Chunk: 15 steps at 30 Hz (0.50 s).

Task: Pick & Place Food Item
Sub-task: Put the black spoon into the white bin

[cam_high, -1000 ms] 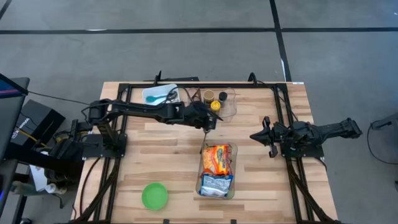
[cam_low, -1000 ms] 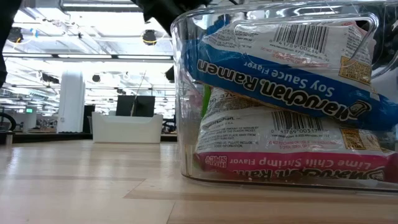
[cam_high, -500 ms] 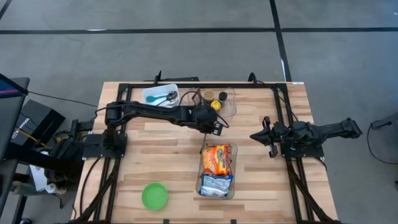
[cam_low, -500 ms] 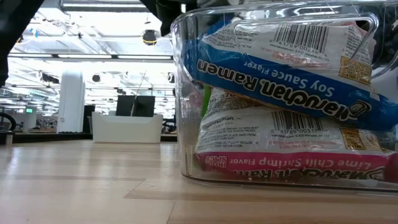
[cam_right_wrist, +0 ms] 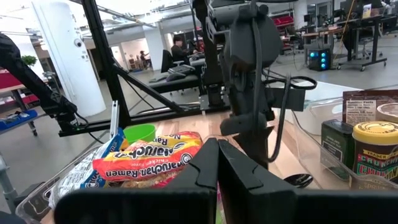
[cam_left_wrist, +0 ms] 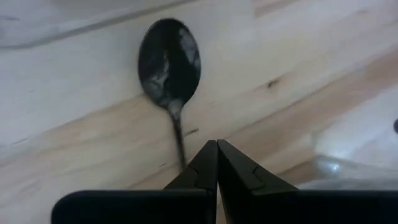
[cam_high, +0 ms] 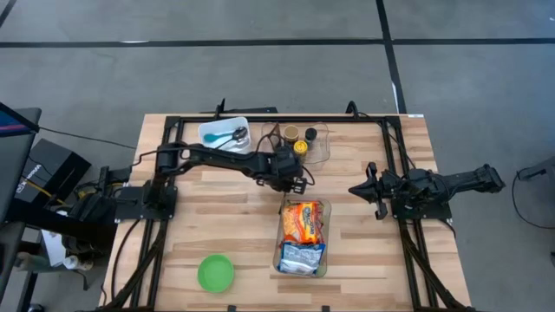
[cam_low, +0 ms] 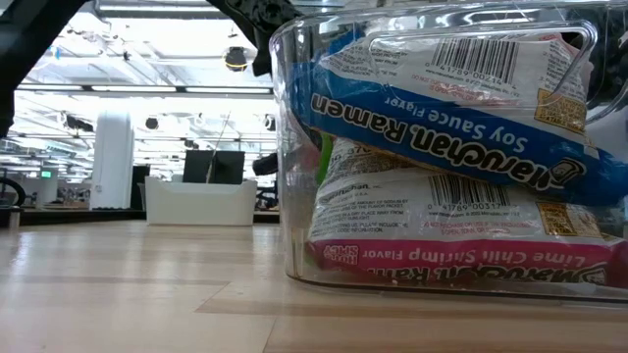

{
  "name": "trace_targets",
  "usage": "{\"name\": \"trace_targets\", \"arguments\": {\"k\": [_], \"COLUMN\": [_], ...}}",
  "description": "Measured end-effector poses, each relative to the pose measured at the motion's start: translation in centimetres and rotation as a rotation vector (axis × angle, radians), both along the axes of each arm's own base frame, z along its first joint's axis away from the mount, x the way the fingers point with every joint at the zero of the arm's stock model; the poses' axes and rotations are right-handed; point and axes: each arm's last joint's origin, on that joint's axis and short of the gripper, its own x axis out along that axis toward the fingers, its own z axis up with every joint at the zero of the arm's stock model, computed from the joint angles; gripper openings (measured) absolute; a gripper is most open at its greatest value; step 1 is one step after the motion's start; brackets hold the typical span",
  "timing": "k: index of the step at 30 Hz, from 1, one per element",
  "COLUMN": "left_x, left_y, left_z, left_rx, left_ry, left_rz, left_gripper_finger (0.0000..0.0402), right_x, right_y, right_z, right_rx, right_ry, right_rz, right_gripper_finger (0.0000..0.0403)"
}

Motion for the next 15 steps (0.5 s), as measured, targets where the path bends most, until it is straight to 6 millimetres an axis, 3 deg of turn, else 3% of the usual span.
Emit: {"name": "trace_targets", "arguments": {"k": [6, 15], "left_x": [0.3, 0.3], "left_y": [-0.1, 0.0], "left_z": [-1.4, -1.3], "left_rx": [-0.026, -0.014], "left_ry": [0.019, 0.02], "left_rz": [0.061, 0.064], "left_gripper_finger": [0.0, 0.0], "right_x": [0.0, 0.0], "right_y": [0.0, 0.0], "right_z": [0.0, 0.0], "right_rx": [0.0, -0.001], "right_ry": [0.002, 0.003], "right_rz": [0.0, 0.0], "right_gripper_finger": [0.0, 0.0]}}
